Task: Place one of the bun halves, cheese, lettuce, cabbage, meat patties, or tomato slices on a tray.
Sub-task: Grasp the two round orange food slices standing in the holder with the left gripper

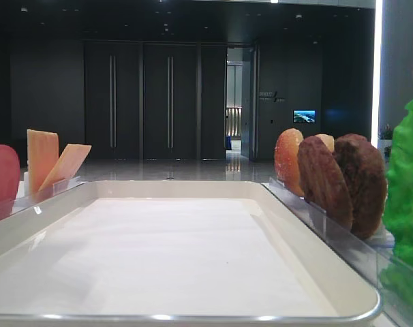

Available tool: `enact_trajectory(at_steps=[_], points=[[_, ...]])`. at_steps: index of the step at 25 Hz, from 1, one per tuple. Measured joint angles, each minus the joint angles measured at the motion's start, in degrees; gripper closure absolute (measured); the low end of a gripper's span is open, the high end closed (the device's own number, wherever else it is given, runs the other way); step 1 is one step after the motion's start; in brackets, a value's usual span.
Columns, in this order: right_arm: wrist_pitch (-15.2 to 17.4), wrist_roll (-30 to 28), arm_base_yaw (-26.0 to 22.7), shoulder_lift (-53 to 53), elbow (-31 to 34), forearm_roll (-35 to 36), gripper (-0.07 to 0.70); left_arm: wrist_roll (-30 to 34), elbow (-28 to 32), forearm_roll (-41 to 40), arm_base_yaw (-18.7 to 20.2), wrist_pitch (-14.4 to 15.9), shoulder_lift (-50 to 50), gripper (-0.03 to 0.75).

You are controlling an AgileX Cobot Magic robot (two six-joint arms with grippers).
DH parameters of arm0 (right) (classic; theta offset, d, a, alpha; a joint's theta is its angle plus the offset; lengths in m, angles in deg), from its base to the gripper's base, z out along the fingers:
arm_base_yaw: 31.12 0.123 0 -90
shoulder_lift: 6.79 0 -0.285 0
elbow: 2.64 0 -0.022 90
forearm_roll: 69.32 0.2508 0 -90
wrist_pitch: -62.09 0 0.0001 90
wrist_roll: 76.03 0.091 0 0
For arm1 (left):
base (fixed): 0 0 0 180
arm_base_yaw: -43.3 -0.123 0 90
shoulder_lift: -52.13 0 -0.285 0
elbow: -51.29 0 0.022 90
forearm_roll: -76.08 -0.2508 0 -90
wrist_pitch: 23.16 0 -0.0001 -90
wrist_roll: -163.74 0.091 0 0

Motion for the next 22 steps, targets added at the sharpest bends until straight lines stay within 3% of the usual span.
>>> enact_trajectory(at_steps=[12, 22], points=[[0.0, 0.0, 0.0, 0.0, 0.0, 0.0, 0.093, 0.0, 0.0, -0.16, 0.0, -2.84, 5.97, 0.244], [0.0, 0.0, 0.0, 0.0, 0.0, 0.0, 0.093, 0.34, -0.02, -0.1, 0.07, -3.07, 8.99, 0.244]])
